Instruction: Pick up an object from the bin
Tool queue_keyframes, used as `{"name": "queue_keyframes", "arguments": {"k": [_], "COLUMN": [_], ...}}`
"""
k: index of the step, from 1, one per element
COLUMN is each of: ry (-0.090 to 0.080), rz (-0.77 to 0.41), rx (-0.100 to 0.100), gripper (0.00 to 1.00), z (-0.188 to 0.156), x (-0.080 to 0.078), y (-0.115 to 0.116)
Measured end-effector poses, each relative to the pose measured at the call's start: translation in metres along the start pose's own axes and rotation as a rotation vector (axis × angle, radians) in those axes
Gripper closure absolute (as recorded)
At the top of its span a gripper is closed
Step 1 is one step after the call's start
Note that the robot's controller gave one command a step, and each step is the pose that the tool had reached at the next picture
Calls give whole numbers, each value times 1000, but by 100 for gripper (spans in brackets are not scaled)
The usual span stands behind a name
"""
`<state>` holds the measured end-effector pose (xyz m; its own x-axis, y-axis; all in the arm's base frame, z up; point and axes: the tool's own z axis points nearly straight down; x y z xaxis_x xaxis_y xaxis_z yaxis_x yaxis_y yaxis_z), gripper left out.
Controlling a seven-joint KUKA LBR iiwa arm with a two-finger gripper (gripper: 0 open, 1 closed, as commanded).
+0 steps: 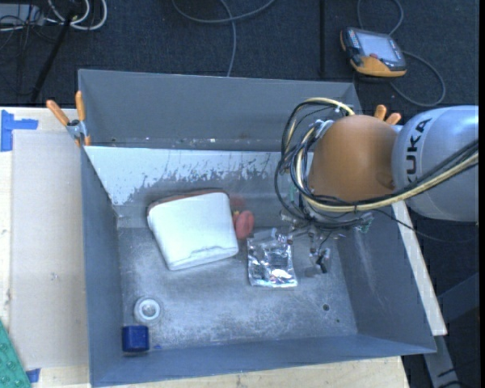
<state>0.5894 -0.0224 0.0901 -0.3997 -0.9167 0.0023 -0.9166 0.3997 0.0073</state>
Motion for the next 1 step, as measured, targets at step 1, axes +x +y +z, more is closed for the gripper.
{"name": "queue_keyframes", "arguments": {"k": [1], "ry": [-3], "rz": [-421], "rx": [6], "gripper": [0], "z": [21], "x": [-23], "y": [-9]}}
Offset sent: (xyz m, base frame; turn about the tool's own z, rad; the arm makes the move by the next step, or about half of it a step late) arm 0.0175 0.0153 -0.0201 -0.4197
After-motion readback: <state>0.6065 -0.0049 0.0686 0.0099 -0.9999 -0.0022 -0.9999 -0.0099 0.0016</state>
